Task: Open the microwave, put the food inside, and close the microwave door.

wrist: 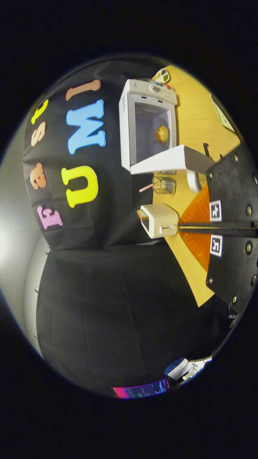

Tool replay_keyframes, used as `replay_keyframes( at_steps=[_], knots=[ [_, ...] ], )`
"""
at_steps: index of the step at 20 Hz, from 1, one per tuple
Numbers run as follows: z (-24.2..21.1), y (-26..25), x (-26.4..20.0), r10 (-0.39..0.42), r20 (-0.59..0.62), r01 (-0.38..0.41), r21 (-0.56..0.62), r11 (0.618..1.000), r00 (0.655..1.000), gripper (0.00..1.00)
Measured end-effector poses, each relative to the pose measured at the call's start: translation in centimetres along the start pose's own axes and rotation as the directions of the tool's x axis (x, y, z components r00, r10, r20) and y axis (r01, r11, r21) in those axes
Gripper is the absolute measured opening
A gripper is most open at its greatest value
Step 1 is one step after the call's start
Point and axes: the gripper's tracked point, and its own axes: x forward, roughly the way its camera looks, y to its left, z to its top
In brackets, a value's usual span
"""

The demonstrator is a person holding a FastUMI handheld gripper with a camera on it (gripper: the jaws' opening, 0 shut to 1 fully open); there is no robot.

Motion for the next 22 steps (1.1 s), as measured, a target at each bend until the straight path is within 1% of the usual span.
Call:
replay_keyframes(
  at_steps=[1, 2, 6, 7, 8, 10, 13, 22],
  knots=[
    [-1.6, 0.3, -0.1, 0.013, -0.038, -0.012, 0.02, 1.0, 0.999, 0.01],
    [-2.5, 0.2, 0.0, 0.014, -0.062, -0.012, 0.033, 0.999, 0.998, 0.01],
    [-4.0, -2.5, -0.2, -0.034, -0.11, 0.041, 0.058, 0.998, 0.993, 0.01],
    [-4.1, -2.6, -0.4, -0.015, -0.115, 0.024, 0.072, 0.997, 0.993, 0.01],
    [-4.0, -2.9, -0.6, -0.013, -0.117, 0.022, 0.071, 0.997, 0.993, 0.0],
    [-3.9, -4.0, -0.9, -0.026, -0.119, 0.032, 0.048, 0.998, 0.993, 0.0],
    [-4.1, -5.8, -1.3, -0.039, -0.131, 0.048, 0.062, 0.997, 0.991, 0.0],
    [-4.0, -13.6, -2.2, -0.128, -0.159, 0.141, 0.074, 0.987, 0.979, 0.0]
  ],
)
